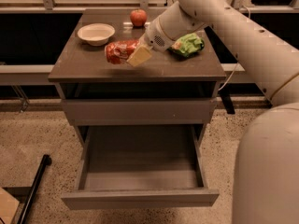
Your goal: Place coke can into middle drawer
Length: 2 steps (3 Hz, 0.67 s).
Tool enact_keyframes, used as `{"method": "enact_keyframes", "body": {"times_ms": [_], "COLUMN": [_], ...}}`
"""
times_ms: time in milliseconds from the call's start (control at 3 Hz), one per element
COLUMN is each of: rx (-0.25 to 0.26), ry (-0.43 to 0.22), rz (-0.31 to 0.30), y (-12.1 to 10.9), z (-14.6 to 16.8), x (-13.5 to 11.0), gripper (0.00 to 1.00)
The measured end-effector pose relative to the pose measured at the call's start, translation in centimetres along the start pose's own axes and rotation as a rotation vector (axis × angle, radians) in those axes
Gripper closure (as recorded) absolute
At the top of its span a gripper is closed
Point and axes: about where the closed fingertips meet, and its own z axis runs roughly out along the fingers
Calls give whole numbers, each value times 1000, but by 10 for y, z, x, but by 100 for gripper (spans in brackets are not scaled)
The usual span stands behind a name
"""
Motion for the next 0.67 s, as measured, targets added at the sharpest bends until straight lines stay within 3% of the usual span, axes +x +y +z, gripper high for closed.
{"method": "enact_keyframes", "body": {"times_ms": [333,667], "rx": [20,-19], "ry": [88,158], "rz": [-11,-43], "y": [45,94], "z": [-39,-57], "x": [10,31], "gripper": [100,100]}}
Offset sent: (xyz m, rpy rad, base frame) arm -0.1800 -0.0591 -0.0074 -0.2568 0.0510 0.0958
